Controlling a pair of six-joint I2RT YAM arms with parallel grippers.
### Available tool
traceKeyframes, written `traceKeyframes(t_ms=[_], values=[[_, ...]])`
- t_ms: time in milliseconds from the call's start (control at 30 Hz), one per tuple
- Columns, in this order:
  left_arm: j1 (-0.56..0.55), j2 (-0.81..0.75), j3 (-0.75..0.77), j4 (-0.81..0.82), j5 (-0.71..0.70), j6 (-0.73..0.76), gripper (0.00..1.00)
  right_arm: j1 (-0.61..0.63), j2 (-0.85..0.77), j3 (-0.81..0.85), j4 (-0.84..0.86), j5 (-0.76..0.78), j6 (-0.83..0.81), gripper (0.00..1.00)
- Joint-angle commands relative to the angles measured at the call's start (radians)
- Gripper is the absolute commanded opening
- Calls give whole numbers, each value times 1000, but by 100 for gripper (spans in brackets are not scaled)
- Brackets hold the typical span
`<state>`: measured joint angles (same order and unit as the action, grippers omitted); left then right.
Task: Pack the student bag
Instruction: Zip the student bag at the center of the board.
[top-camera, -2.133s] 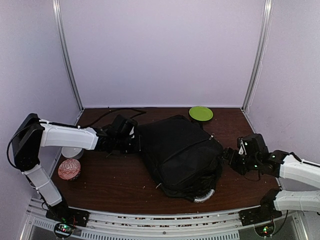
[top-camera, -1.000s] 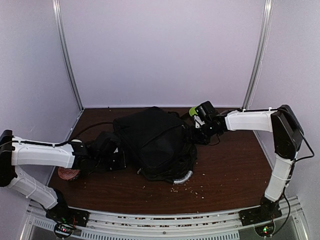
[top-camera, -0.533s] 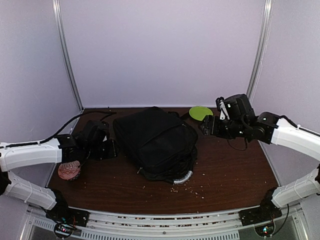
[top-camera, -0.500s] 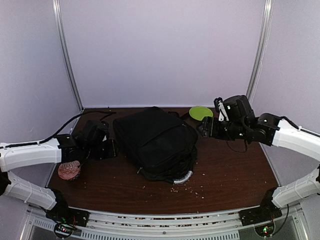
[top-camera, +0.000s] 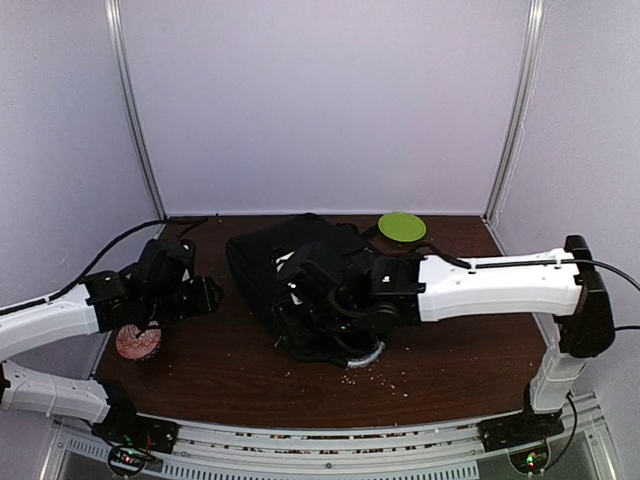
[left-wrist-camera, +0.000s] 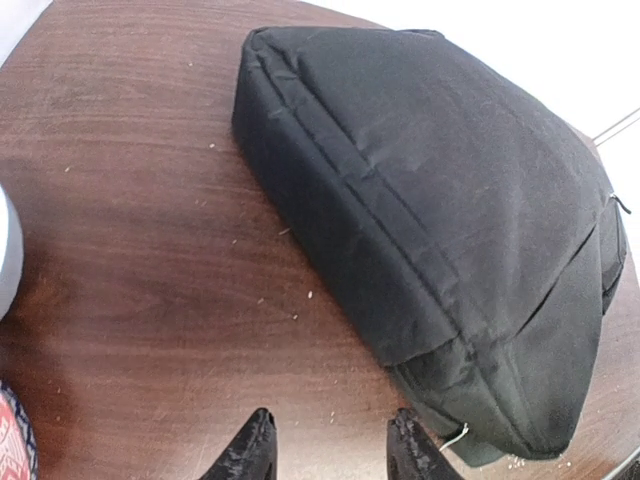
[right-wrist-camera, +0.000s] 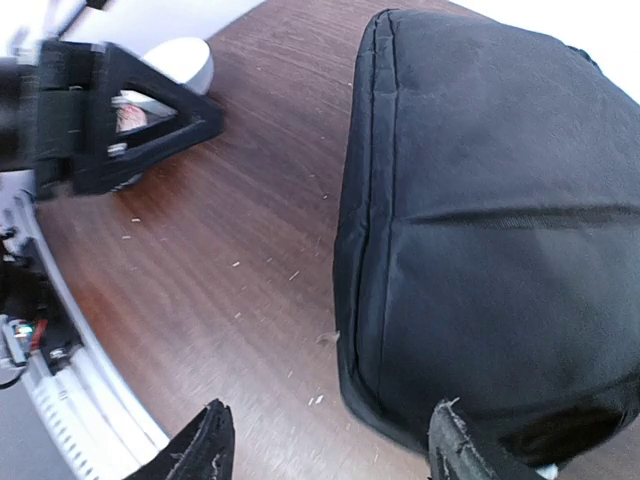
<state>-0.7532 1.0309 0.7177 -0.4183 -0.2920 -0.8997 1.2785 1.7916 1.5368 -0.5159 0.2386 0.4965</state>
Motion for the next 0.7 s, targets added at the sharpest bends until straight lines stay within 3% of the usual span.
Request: traceKeyframes(t_ms=[0,200,333,567,667], values=[[6,-72,-53,-35,-6,-32,40,-2,110,136,-93,125,-93,66],[7,-129,-89,-54,-15,-38,40,-2,269,271,-209,204,-134,62],[8,-126,-93,-58,-16,-36,40,-2,325,316,-260,199,-162,54],[7,-89,-92,-26,4,-36,40,-4,353,335,-353,262,-168,33],[7,-69,-91,-18,16,-39,40,-5,325,306,-350,292,-169,19]])
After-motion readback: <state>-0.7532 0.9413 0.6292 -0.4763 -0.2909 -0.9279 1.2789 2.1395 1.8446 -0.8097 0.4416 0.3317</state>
